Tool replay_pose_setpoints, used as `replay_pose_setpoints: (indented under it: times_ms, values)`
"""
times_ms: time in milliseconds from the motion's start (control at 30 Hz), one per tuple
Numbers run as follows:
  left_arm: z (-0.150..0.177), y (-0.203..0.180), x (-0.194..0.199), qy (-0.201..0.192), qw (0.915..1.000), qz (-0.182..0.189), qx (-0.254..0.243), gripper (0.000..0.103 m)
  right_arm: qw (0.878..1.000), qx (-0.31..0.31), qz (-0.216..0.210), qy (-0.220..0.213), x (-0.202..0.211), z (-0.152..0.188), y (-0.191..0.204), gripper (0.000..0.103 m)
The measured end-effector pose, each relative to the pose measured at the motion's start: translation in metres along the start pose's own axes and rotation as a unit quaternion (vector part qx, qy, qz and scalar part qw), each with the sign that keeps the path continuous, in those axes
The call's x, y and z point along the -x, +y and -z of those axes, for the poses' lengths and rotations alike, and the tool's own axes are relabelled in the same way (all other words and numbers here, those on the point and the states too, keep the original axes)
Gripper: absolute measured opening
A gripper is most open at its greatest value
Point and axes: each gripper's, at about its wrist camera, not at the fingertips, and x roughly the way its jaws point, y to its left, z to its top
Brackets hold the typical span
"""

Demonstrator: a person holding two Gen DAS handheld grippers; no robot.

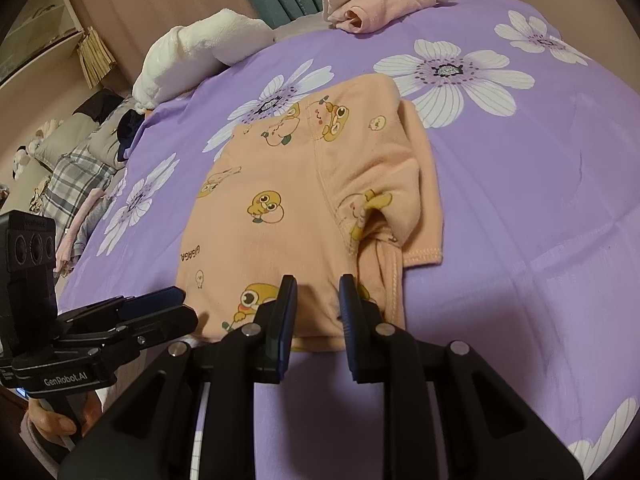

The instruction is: Fold small clothes

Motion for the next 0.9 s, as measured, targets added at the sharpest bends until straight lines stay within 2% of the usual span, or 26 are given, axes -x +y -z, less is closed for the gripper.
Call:
replay_pose_setpoints:
  times_ms: [300, 600, 900]
  values:
    - [0.004, 0.005, 0.004, 0.002, 0.9998, 0.007, 0.016, 0.049, 1.000, -0.004, 0.000, 0.007, 0.004, 0.004, -0.001, 0.022]
    - [0.010, 0.013, 0.007, 0.010, 0.9994, -0.005, 0.033, 0.049, 1.000, -0.001, 0.005, 0.011, 0.004, 0.005, 0.001, 0.023]
    - [0.016, 0.019, 0.015, 0.007, 0.9982, 0.010, 0.059, 0.049, 1.000, -0.003, 0.003, 0.012, 0.006, 0.007, 0.001, 0.023]
